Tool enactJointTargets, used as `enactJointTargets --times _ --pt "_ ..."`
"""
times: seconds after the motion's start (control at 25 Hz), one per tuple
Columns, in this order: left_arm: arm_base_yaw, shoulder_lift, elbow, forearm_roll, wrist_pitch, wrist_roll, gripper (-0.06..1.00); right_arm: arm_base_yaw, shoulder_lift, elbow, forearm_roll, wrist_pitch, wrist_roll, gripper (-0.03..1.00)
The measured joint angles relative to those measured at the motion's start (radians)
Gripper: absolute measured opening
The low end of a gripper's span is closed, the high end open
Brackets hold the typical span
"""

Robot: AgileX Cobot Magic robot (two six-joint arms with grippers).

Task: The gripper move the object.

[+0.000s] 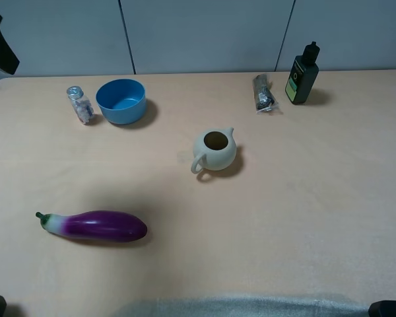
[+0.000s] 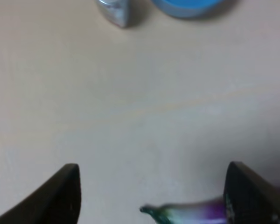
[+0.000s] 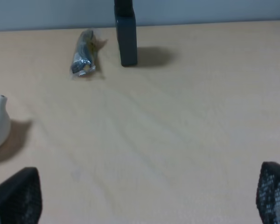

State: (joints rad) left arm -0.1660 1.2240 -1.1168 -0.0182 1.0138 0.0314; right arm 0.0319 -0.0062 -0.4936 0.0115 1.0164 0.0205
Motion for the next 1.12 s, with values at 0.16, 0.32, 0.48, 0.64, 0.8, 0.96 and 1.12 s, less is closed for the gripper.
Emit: enactJointTargets --times 0.16,0.32,0.48,0.64,0.8,0.96,1.12 --pt "0.0 -0.068 0.0 -0.015 0.065 0.032 0.68 0.0 0.0 0.0 0.001 0.001 0.0 0.69" --pt "0.0 -0.14 0.0 -0.017 0.118 0.063 0.73 0.0 0.0 0.0 0.001 0.001 0.0 0.69" --pt "0.0 -0.209 0.0 -0.018 0.146 0.085 0.84 0.0 0.0 0.0 0.001 0.001 0.0 0.69" --pt "0.0 -0.271 0.006 -0.024 0.15 0.09 0.93 0.0 0.0 0.0 0.001 0.001 0.0 0.69" --pt "0.0 -0.369 0.055 -0.024 0.151 0.09 0.98 0.0 0.0 0.0 0.001 0.001 0.0 0.69" --pt "0.0 -0.508 0.099 -0.024 0.151 0.09 0.99 0.0 0.0 0.0 0.001 0.001 0.0 0.69" --pt "0.0 -0.647 0.124 -0.025 0.152 0.09 0.99 0.0 0.0 0.0 0.001 0.001 0.0 0.69"
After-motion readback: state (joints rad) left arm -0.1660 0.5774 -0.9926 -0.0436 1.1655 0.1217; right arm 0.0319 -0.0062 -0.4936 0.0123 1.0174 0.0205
